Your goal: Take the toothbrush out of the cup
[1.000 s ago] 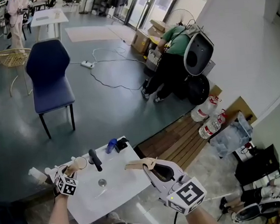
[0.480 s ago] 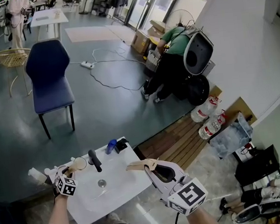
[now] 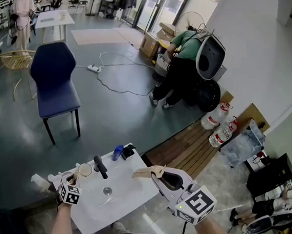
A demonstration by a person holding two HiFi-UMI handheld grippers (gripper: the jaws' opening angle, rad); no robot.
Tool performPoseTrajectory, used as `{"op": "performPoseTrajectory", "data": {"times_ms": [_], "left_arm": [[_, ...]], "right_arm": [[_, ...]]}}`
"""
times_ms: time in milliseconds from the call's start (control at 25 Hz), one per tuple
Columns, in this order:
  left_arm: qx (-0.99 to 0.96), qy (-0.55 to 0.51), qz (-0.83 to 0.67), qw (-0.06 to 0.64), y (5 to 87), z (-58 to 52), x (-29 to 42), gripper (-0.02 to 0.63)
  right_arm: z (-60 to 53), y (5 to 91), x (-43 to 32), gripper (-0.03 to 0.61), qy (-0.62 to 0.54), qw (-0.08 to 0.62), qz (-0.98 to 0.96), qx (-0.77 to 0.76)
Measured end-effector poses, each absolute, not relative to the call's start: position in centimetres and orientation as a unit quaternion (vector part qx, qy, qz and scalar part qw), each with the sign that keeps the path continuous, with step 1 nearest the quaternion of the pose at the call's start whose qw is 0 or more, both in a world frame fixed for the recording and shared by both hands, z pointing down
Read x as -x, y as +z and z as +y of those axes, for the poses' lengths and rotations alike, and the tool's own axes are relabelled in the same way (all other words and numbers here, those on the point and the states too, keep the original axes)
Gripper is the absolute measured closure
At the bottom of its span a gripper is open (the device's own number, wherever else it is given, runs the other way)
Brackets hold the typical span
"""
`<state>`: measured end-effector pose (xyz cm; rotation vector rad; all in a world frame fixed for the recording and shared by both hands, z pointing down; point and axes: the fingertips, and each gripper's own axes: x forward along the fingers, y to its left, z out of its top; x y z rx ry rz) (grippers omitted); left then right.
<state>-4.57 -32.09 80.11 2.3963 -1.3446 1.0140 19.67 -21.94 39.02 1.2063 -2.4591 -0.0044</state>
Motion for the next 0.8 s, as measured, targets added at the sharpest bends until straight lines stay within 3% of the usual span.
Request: {"op": "performPoseTrajectory", "data": {"times_ms": [800], "left_arm": [[-0.836, 0.289, -0.46, 0.081, 73.2, -30.8, 5.4, 0.561]], "right_arm": [[-21.7, 38.8, -16.9, 0.551, -0.006, 0.182, -0.9, -0.397]]}}
